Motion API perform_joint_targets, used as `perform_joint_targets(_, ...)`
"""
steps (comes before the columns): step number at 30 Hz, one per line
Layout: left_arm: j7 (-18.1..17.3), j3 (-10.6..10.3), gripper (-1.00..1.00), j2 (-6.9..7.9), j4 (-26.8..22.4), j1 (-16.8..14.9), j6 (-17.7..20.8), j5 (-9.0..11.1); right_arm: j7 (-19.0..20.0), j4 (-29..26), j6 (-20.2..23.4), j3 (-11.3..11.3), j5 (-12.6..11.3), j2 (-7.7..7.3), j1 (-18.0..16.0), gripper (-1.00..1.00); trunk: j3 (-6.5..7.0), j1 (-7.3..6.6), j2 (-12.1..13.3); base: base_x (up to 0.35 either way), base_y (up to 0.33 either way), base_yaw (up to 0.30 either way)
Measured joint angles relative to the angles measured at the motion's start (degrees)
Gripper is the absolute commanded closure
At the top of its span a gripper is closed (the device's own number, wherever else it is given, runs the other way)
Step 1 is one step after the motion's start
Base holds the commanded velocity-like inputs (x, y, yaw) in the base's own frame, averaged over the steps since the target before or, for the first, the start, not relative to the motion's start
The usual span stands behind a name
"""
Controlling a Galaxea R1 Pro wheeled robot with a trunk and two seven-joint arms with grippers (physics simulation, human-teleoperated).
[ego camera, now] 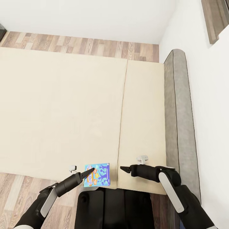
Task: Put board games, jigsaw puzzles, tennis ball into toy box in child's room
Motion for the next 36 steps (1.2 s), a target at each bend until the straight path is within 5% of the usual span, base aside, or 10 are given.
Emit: perform_joint_targets(36, 0.0, 0.1, 1.0, 0.14, 0.0, 0.0, 0.2, -0.1, 0.0, -0.2, -0.1, 0.5, 0.0, 0.17, 0.1, -1.0, 1.88, 0.0, 0.0, 0.0, 0.0, -0.003)
